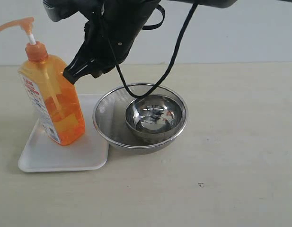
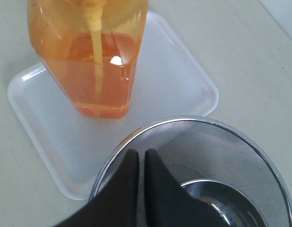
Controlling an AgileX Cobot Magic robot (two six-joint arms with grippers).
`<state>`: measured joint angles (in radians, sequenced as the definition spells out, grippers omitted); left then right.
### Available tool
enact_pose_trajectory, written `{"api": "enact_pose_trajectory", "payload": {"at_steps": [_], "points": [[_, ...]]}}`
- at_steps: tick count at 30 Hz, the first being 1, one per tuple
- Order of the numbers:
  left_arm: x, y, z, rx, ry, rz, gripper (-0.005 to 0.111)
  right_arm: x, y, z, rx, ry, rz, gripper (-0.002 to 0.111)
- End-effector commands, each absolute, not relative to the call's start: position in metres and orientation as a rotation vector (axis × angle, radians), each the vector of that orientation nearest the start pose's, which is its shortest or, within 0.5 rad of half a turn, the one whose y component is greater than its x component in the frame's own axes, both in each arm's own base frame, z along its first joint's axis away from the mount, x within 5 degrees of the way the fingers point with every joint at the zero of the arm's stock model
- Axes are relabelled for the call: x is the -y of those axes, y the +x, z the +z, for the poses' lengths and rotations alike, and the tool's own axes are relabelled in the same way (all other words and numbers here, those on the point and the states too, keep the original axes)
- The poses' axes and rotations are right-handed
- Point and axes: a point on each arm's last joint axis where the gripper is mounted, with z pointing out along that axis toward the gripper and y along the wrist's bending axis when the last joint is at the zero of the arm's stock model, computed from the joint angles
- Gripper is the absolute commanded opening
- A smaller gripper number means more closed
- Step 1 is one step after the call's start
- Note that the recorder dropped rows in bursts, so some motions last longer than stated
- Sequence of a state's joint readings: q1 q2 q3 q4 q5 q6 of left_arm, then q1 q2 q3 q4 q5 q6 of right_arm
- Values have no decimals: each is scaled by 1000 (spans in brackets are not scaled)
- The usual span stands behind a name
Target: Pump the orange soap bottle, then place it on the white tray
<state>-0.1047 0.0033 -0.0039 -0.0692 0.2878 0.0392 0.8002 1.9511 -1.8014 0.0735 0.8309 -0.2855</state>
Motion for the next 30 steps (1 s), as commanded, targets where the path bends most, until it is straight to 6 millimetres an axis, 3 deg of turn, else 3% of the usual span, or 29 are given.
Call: {"api": "enact_pose_trajectory", "payload": {"at_steps": [1,17,30], "points": [[8,54,187,-1775,76,-124,5,-323,309,314,-2130,-1241,312,0],[8,54,187,-1775,76,-124,5,-324,309,315,-2122,-1236,315,0],[8,54,187,-1775,76,-124,5,-338,316,332,-1982,-1011,515,0]]}}
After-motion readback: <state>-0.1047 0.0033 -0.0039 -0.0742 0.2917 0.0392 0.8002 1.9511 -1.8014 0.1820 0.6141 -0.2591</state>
